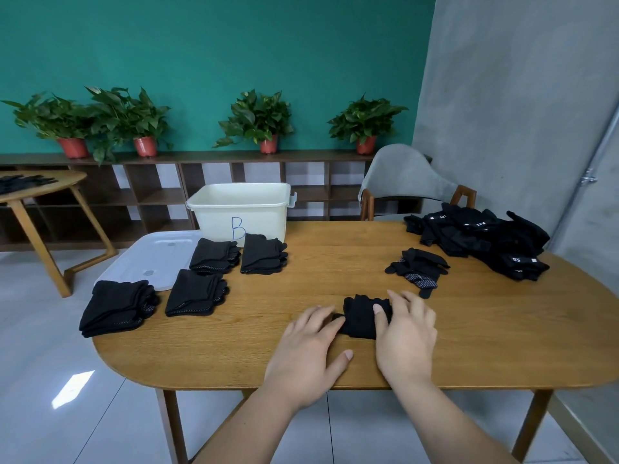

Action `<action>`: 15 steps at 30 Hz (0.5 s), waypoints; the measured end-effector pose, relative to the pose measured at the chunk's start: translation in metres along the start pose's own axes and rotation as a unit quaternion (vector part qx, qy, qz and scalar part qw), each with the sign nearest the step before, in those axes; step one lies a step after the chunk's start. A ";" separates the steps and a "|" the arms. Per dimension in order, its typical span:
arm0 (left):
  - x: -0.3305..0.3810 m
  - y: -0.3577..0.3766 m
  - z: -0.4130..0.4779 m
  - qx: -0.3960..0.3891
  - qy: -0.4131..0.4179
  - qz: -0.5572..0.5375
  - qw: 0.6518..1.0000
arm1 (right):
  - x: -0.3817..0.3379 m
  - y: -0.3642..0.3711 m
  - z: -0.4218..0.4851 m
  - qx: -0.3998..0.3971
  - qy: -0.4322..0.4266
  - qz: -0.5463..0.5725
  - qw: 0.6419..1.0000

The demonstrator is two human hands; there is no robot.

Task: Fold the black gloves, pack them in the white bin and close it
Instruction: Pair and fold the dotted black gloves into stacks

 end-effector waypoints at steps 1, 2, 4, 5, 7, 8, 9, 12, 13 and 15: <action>0.002 0.000 -0.001 0.001 0.006 0.002 1.000 | -0.006 0.000 -0.002 -0.013 -0.046 -0.029 0.998; 0.004 0.000 -0.001 -0.001 0.013 0.002 1.000 | -0.011 0.003 -0.003 -0.052 -0.091 -0.056 0.993; 0.008 0.001 -0.003 -0.014 0.024 0.005 1.000 | -0.016 0.016 -0.003 -0.153 -0.150 -0.105 0.971; 0.009 0.001 -0.004 -0.020 0.028 0.008 0.999 | -0.017 0.022 -0.002 -0.193 -0.160 -0.123 0.960; 0.008 0.001 -0.004 -0.025 0.029 0.015 0.999 | -0.017 0.028 -0.001 -0.227 -0.159 -0.139 0.951; 0.008 0.001 -0.003 -0.025 0.028 0.017 0.999 | -0.018 0.028 -0.001 -0.229 -0.158 -0.143 0.950; 0.008 0.001 -0.003 -0.025 0.027 0.017 0.999 | -0.018 0.028 0.000 -0.227 -0.157 -0.145 0.950; 0.010 0.001 -0.004 -0.021 0.042 0.012 0.999 | -0.016 0.023 -0.001 -0.191 -0.149 -0.113 0.964; 0.011 0.001 -0.004 -0.019 0.049 0.010 0.999 | -0.015 0.020 -0.001 -0.162 -0.142 -0.091 0.972; 0.012 0.001 -0.004 -0.020 0.059 0.007 0.998 | -0.010 0.017 -0.001 -0.110 -0.119 -0.044 0.986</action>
Point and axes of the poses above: each hand's wrist, its own z-axis towards the middle knuckle, its own y-axis out of the palm, x = y × z, the point moved 5 cm from there along z, towards the middle knuckle, and after that the axes turned 15 degrees about -z, right-handed, at the moved point
